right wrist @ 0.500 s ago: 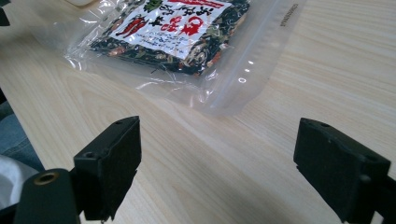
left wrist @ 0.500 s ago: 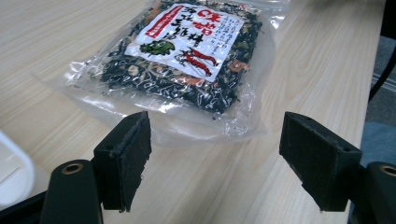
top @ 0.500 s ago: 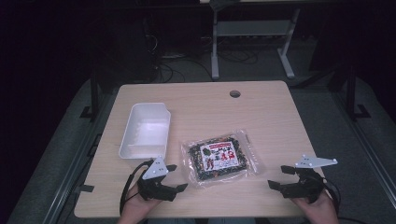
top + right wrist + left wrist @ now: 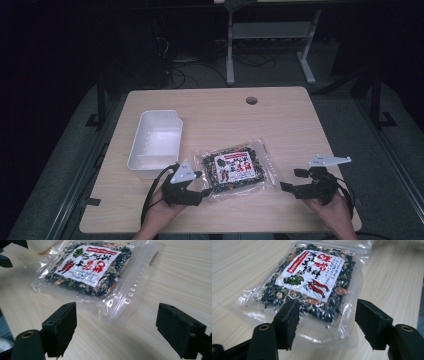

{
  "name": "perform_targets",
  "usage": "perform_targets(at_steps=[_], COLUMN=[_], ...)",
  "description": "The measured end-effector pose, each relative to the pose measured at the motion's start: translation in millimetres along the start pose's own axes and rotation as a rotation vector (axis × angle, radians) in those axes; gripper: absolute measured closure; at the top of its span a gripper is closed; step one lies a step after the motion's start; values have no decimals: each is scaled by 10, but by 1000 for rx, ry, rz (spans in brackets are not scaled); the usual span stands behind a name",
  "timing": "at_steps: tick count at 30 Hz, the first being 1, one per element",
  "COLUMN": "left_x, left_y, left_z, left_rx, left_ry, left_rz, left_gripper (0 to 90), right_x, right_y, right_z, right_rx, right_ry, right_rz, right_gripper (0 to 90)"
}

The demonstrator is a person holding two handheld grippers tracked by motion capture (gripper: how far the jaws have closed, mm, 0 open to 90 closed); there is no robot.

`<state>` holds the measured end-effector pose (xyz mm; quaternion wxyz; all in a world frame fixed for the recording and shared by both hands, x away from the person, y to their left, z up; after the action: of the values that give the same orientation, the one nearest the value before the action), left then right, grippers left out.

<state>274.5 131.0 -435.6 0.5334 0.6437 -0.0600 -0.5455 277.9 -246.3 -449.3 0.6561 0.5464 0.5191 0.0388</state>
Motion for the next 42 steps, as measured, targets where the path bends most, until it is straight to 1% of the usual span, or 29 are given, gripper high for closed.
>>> perform_targets(at_steps=[1,2,3,4,6,8,9,10,11,12,13,14,15,16,17,18,19,20,21,22,23,24,27,28,30,33,35,39,42], left_x=[34,66,97,124,184,203,234,234,267,267,282,322,322,364,364,388,403,425,425,434,438,444,462,484,490,490,492,493,494], left_y=[22,39,51,62,80,82,91,91,104,104,105,100,100,85,85,74,67,58,58,58,59,59,56,54,55,55,55,51,49], left_z=[-4,-11,-20,-35,-80,-88,-107,-107,-119,-119,-123,-144,-144,-171,-171,-178,-177,-176,-176,-175,-178,-182,-188,-178,-174,-186,-190,-190,-187], left_rx=[1,4,2,-1,-20,-24,-25,-25,-31,-31,-25,-25,-25,-26,-26,-21,-17,-6,-6,-8,-7,-8,-10,-5,-4,-14,-15,-12,-11], left_ry=[3,5,11,12,20,24,34,34,32,32,38,46,46,50,50,56,62,68,68,68,68,68,68,67,68,61,58,53,52], left_rz=[-6,-12,-14,-18,-30,-33,-47,-47,-69,-69,-77,-98,-98,-132,-132,-153,-162,-183,-183,-182,-183,-181,-187,-196,-196,-195,-196,-198,-198], left_gripper=[378,407,407,454,481,500,540,553,570,582,582,621,639,671,685,707,707,728,734,737,738,742,744,745,749,754,758,772,781], right_x=[27,78,78,128,176,200,247,247,296,296,324,378,408,440,440,502,502,546,546,574,572,559,510,468,453,411,390,352,319], right_y=[27,81,81,136,185,206,245,245,281,281,299,339,361,385,385,418,418,416,416,391,379,363,329,286,261,192,171,123,81], right_z=[9,30,30,52,72,82,99,99,116,116,126,151,164,171,171,198,198,232,232,283,300,320,366,402,410,410,403,356,338], right_rx=[-2,3,3,8,17,19,24,24,31,31,37,52,62,60,60,72,72,92,92,125,138,149,167,190,197,207,208,212,232], right_ry=[4,5,5,11,17,19,23,23,29,29,33,49,60,54,54,59,59,64,64,66,67,54,39,33,34,35,37,48,47], right_rz=[-3,-7,-7,-10,-13,-18,-23,-23,-34,-34,-41,-38,-41,-54,-54,-68,-68,-81,-81,-99,-102,-107,-106,-106,-111,-139,-138,-160,-169], right_gripper=[164,167,167,178,180,181,190,190,208,208,211,243,254,259,259,292,292,324,324,348,356,359,380,406,417,444,475,489,493])
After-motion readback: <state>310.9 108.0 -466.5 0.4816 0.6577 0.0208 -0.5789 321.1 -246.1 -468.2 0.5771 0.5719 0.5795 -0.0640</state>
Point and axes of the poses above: each handheld gripper's, and its own axes: x roughly forward along the jaws, y roughly out of its top, z roughly to its right, the point moved 2 cm from there along x, roughly forward along the jaws, and after that the axes turned 11 degrees about -x, right-handed, at the moved point
